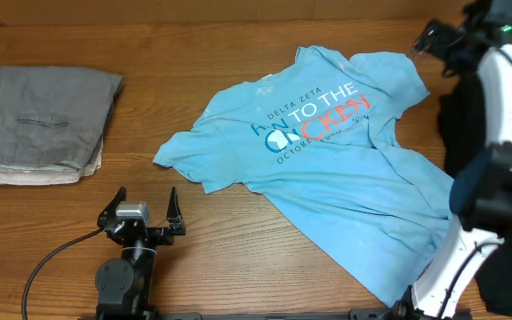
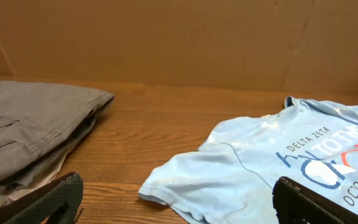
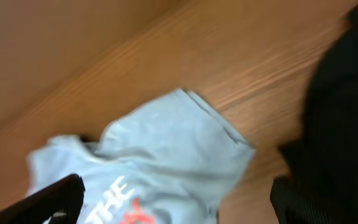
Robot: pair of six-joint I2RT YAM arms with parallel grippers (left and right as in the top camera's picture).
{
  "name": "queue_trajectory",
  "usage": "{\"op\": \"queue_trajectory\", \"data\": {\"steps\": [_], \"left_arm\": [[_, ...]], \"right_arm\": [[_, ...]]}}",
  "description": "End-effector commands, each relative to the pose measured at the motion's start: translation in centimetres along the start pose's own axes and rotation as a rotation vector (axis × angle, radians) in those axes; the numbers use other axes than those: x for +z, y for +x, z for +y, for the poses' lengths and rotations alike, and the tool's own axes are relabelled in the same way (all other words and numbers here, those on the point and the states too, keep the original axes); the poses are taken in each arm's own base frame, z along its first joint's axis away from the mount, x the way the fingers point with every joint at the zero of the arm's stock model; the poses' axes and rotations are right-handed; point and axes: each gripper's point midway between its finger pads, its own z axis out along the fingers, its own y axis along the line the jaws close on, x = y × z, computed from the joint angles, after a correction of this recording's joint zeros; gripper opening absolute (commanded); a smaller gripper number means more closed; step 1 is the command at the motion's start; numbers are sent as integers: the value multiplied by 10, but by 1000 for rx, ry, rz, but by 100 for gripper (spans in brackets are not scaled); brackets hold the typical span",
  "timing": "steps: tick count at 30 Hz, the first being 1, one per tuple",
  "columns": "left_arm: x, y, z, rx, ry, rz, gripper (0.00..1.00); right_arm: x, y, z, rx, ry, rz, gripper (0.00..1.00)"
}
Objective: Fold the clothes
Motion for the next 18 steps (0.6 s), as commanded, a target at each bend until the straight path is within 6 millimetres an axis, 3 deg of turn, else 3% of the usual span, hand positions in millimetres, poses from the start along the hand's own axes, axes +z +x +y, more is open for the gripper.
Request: {"op": "queue_trajectory", "data": {"steps": [1, 7, 10, 15, 18], "left_arm": [[0, -1, -1, 22, 8, -8, 100], [0, -1, -1, 22, 8, -8, 100], [-1, -16, -3, 20, 13, -71, 100], [-1, -13, -2, 21, 12, -57, 100], [-5, -24, -30, 26, 171, -92, 100]], "right_arm": [[-62, -25, -10, 22, 15, -98, 100], [-63, -27, -17, 34, 23, -98, 100], [-62, -27, -17, 34, 23, -98, 100], [-62, -27, -17, 34, 23, -98, 100], [-62, -27, -17, 34, 23, -98, 100]]}}
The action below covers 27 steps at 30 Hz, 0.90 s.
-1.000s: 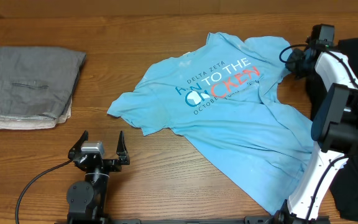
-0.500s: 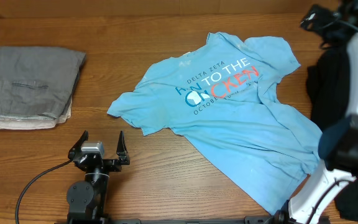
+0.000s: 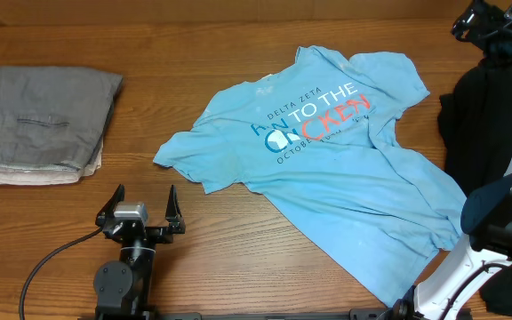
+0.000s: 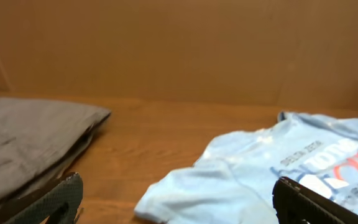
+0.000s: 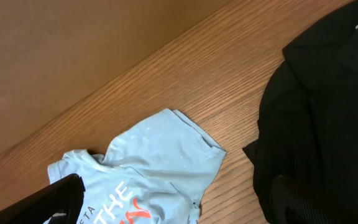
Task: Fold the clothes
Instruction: 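Reach the left gripper to the T-shirt's left sleeve edge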
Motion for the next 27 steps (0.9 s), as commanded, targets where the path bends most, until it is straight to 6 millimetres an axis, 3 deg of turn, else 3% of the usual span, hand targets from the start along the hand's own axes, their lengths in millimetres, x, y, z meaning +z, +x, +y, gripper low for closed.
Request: {"op": "queue_trajectory", "data": {"steps": [1, 3, 6, 8, 13, 16, 17, 20, 23, 27], "left_arm": [[-7, -18, -40, 29, 228, -46, 100], [-16, -35, -50, 29, 280, -30, 100], [-25, -65, -40, 42, 203, 0, 100], [-31, -96, -42, 106, 192, -5, 100], [-19, -168, -50, 121, 197, 89, 100], [9, -191, -53, 145, 196, 273, 100], [32, -200, -54, 143, 193, 406, 100], [70, -209, -57, 131, 188, 606, 100], [112, -207, -73, 134, 222, 753, 100], [175, -189, -101, 159, 270, 804, 100]], "right_arm": [[2, 0, 0, -2, 3, -1, 100], [2, 0, 1, -2, 3, -1, 100], [2, 0, 1, -2, 3, -1, 100], [2, 0, 1, -2, 3, -1, 100], [2, 0, 1, -2, 3, -1, 100], [2, 0, 1, -2, 3, -1, 100], [2, 0, 1, -2, 3, -1, 100], [2, 0, 1, -2, 3, -1, 100], [2, 0, 1, -2, 3, -1, 100], [2, 0, 1, -2, 3, -1, 100]]}}
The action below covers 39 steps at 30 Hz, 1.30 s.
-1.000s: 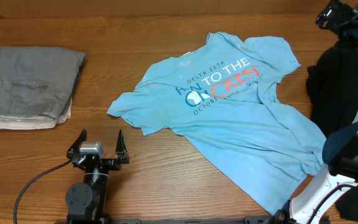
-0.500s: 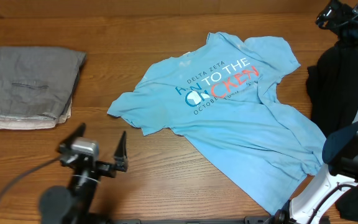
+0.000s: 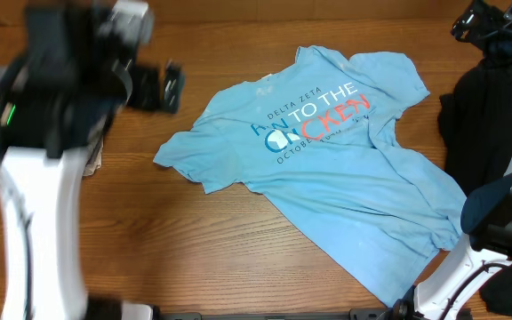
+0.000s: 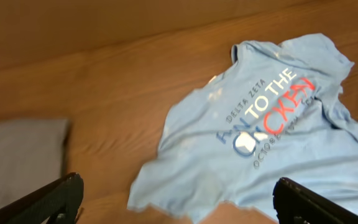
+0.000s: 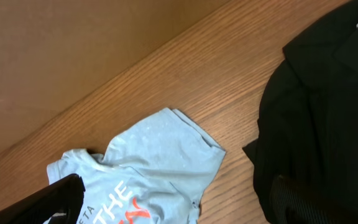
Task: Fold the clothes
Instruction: 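Reach the left gripper to the T-shirt's left sleeve edge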
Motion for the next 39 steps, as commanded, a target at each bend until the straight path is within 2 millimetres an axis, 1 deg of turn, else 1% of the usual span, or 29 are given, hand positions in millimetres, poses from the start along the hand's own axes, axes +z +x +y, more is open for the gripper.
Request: {"op": "queue_trajectory", "data": {"steps": [1, 3, 4, 5, 8, 9, 10, 11, 12, 13, 14, 15, 17, 20, 22, 27, 32, 36, 39], "left_arm": [[56, -32, -15, 62, 40, 14, 100], [90, -37, -17, 68, 50, 26, 100], [104, -36, -18, 68, 62, 42, 100], [121, -31, -21, 66, 81, 68, 100], [162, -15, -28, 53, 145, 146, 100], [173, -9, -32, 48, 172, 170, 98], [188, -1, -35, 42, 193, 199, 87], [201, 7, -36, 39, 196, 229, 71], [213, 14, -35, 35, 195, 255, 51], [227, 23, -34, 30, 195, 287, 35], [240, 33, -32, 20, 195, 319, 23], [251, 41, -31, 2, 192, 346, 15], [276, 61, -28, -50, 182, 406, 4], [304, 85, -25, -90, 174, 470, 4], [320, 97, -23, -116, 169, 499, 4], [349, 120, -20, -163, 155, 541, 4], [366, 135, -11, -156, 114, 564, 4], [377, 152, 10, -150, -9, 599, 4], [378, 165, 32, -149, -131, 630, 4]], "right_arm": [[0, -1, 1, -2, 1, -5, 100], [0, -1, 1, -2, 1, -5, 100], [0, -1, 1, -2, 1, -5, 100], [0, -1, 1, -2, 1, -5, 100], [0, -1, 1, -2, 1, -5, 100], [0, -1, 1, -2, 1, -5, 100], [0, -1, 1, -2, 1, -5, 100], [0, -1, 1, -2, 1, -5, 100], [0, -1, 1, -2, 1, -5, 100], [0, -1, 1, -2, 1, -5, 100], [0, -1, 1, -2, 1, -5, 100], [0, -1, 1, -2, 1, -5, 100], [0, -1, 1, -2, 1, -5, 100], [0, -1, 1, -2, 1, -5, 100], [0, -1, 1, -2, 1, -5, 100], [0, -1, 1, -2, 1, -5, 100], [0, -1, 1, -2, 1, -5, 100], [0, -1, 1, -2, 1, -5, 100], [0, -1, 1, -2, 1, -5, 100]]}}
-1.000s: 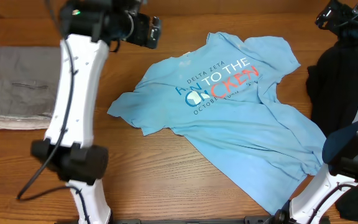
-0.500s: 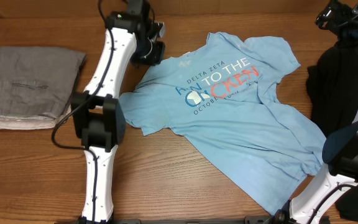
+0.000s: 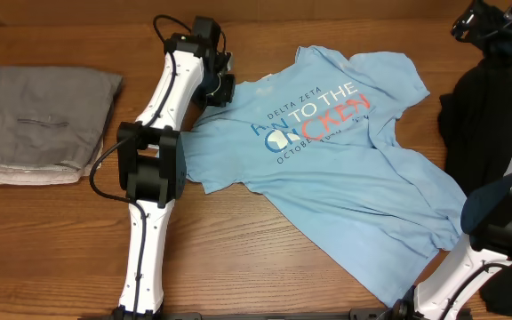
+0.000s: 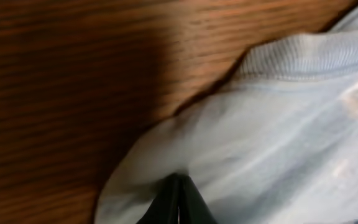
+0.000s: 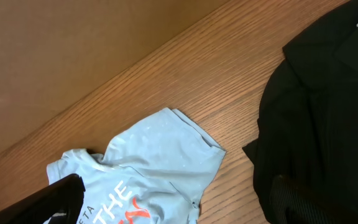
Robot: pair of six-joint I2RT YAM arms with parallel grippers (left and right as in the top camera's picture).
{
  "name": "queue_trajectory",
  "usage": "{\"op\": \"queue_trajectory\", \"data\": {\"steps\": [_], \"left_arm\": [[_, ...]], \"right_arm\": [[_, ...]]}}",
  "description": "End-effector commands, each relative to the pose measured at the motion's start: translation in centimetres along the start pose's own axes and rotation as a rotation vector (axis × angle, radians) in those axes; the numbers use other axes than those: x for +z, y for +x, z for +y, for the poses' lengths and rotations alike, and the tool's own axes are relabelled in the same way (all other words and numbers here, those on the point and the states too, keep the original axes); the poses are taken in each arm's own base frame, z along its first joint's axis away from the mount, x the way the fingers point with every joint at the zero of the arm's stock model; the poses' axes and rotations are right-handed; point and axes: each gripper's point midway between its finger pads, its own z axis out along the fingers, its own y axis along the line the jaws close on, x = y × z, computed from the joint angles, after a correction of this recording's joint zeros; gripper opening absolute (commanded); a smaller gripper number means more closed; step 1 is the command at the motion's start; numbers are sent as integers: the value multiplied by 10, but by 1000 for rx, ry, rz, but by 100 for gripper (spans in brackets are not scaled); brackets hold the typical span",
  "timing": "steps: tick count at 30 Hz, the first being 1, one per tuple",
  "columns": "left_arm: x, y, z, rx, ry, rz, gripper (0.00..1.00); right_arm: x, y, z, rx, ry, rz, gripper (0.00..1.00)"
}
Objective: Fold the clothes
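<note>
A light blue printed t-shirt lies spread and slanted across the middle of the table. My left gripper is down at its back-left edge, by the collar. In the left wrist view the black fingers are pressed together on pale fabric, just below the ribbed collar. My right gripper hangs at the back right corner, off the shirt. Seen from its own wrist camera, the right gripper is open, high above the shirt's sleeve.
Folded grey trousers lie at the left of the table on a pale folded cloth. A black garment is heaped at the right edge, and shows in the right wrist view as well. A brown wall runs along the back.
My left arm was raised and blurred over the back left with its gripper open. Now that gripper is down at the shirt's collar edge, shut on the fabric. The right arm has not moved.
My left gripper rested open at the table's front while the right gripper hung over the shirt's far sleeve. The right gripper then stood at the back right corner and stayed there. The left arm was later up over the back left, and now grips the shirt.
</note>
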Motion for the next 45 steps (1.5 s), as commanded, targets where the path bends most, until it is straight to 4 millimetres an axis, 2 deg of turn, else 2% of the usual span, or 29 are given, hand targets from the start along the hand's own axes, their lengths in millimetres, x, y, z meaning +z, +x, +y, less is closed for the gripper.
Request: {"op": "queue_trajectory", "data": {"steps": [1, 5, 13, 17, 20, 24, 26, 30, 32, 37, 38, 39, 45], "left_arm": [[17, 10, 38, -77, -213, 36, 4], [9, 21, 78, -202, -365, 58, 4], [-9, 60, 146, -464, -400, 170, 4], [-17, 72, 172, -523, -400, 202, 4], [-17, 73, 179, -533, -345, 204, 4], [-27, 59, 174, -527, -263, 157, 4], [-45, 47, 172, -520, -258, 110, 4], [-104, 24, 153, -474, -249, 4, 4], [-143, 20, 135, -447, -251, -49, 4], [-225, 30, 90, -393, -262, -159, 4], [-241, 35, 80, -390, -256, -180, 4], [-265, 44, 65, -384, -242, -210, 4], [-330, 65, 35, -356, -176, -336, 4]], "right_arm": [[0, -1, 1, -2, 1, -6, 100], [0, -1, 1, -2, 1, -6, 100], [0, -1, 1, -2, 1, -6, 100], [0, -1, 1, -2, 1, -6, 100], [0, -1, 1, -2, 1, -6, 100], [0, -1, 1, -2, 1, -6, 100], [0, -1, 1, -2, 1, -6, 100], [0, -1, 1, -2, 1, -6, 100], [0, -1, 1, -2, 1, -6, 100], [0, -1, 1, -2, 1, -6, 100], [0, -1, 1, -2, 1, -6, 100], [0, -1, 1, -2, 1, -6, 100], [0, -1, 1, -2, 1, -6, 100]]}}
